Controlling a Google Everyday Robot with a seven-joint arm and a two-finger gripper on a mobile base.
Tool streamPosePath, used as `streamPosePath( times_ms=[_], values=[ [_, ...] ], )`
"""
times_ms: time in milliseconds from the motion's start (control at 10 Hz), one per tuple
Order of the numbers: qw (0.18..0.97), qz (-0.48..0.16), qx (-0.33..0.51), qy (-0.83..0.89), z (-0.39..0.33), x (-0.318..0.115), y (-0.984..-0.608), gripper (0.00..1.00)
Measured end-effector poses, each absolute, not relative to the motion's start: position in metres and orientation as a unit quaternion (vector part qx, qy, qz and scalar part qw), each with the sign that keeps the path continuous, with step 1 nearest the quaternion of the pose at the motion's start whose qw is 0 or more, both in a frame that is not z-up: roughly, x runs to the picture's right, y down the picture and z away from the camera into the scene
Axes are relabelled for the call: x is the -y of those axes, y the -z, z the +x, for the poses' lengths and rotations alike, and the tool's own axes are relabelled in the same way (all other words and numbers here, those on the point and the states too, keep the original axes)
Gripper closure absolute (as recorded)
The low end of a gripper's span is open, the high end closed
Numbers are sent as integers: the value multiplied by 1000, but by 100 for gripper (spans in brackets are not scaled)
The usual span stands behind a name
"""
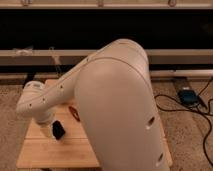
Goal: Knock the eraser over
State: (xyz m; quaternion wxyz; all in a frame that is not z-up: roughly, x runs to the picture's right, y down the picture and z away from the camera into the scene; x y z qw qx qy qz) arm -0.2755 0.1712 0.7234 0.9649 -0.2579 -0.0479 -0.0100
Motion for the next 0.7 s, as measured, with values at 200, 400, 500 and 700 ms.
streamPosePath(
  times_ms=[200,400,500,700],
  values=[
    [974,-218,55,22,-272,-159,-734,22],
    [979,-186,70,34,-276,-153,-734,22],
    [981,-174,80,42,-282,-151,-732,22],
    [982,-151,97,52,-292,-145,-730,22]
  ],
)
